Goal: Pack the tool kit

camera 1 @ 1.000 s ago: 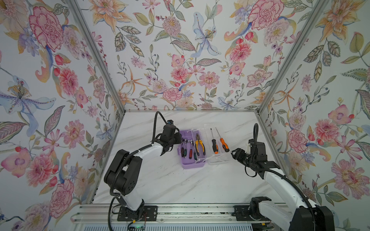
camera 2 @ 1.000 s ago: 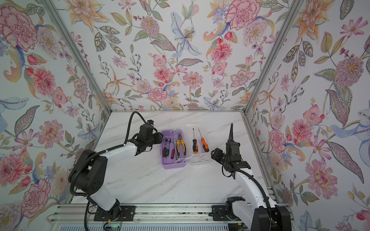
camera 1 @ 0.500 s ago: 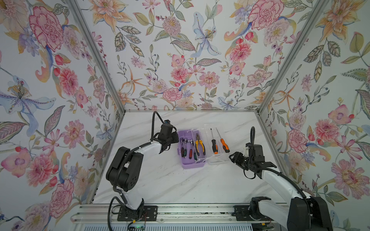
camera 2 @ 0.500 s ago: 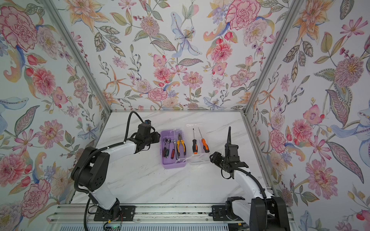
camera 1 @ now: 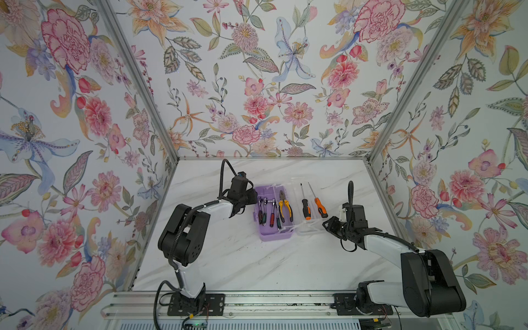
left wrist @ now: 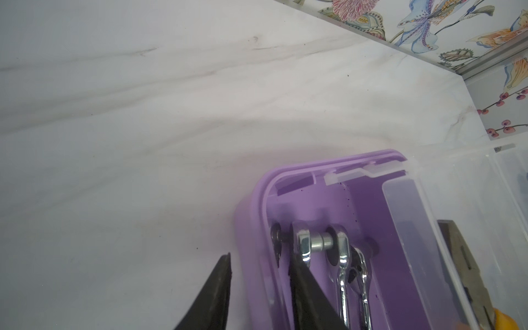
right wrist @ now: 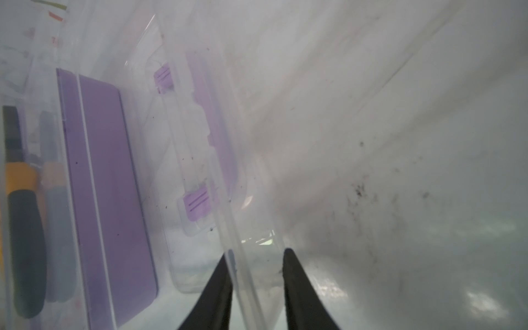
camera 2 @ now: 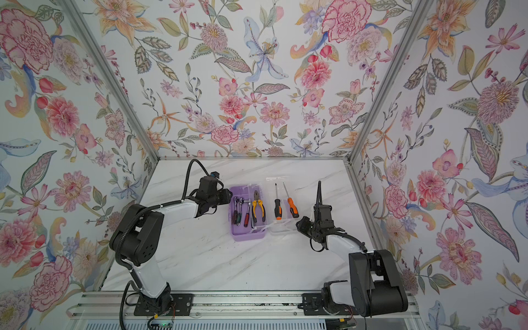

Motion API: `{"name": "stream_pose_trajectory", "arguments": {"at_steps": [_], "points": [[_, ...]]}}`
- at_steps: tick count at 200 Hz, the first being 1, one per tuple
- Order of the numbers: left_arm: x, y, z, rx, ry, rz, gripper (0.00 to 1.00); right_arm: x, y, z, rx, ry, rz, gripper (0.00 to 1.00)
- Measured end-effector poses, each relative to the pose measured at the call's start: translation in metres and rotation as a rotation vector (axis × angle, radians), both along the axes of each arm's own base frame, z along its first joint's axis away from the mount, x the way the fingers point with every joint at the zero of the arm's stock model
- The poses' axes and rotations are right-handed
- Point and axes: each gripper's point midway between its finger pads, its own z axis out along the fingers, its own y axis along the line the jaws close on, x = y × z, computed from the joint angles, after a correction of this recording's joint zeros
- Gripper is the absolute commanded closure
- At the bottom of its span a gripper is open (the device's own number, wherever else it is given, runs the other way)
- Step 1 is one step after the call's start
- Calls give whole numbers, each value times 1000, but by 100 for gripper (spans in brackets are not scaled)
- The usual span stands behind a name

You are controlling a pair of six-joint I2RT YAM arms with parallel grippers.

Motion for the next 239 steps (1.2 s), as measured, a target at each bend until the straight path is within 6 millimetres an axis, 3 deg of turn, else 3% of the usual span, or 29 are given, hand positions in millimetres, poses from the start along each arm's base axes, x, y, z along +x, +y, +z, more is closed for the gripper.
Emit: {"name": "stream_pose_trajectory", "arguments": {"at_steps": [74, 106, 137, 161, 186, 216, 239], "points": [[6, -12, 9, -74, -41, -23, 74, -4, 7, 17, -128, -35, 46, 100], [2, -13, 4, -92, -35, -30, 75, -5, 7, 51, -266, -104, 42, 100], [-1, -15, 2, -100, -31, -31, 76, 4, 20, 101, -383, -226, 66, 100], [-2, -15, 1, -108, -32, -26, 76, 12, 47, 145, -468, -348, 113, 100], [-4, -18, 0, -114, -31, -23, 76, 15, 92, 185, -547, -468, 189, 100], [-8, -19, -4, -127, -31, -18, 75, 11, 143, 198, -664, -543, 284, 100], [-10, -19, -5, -141, -37, -12, 74, -1, 185, 200, -697, -588, 372, 76]]}}
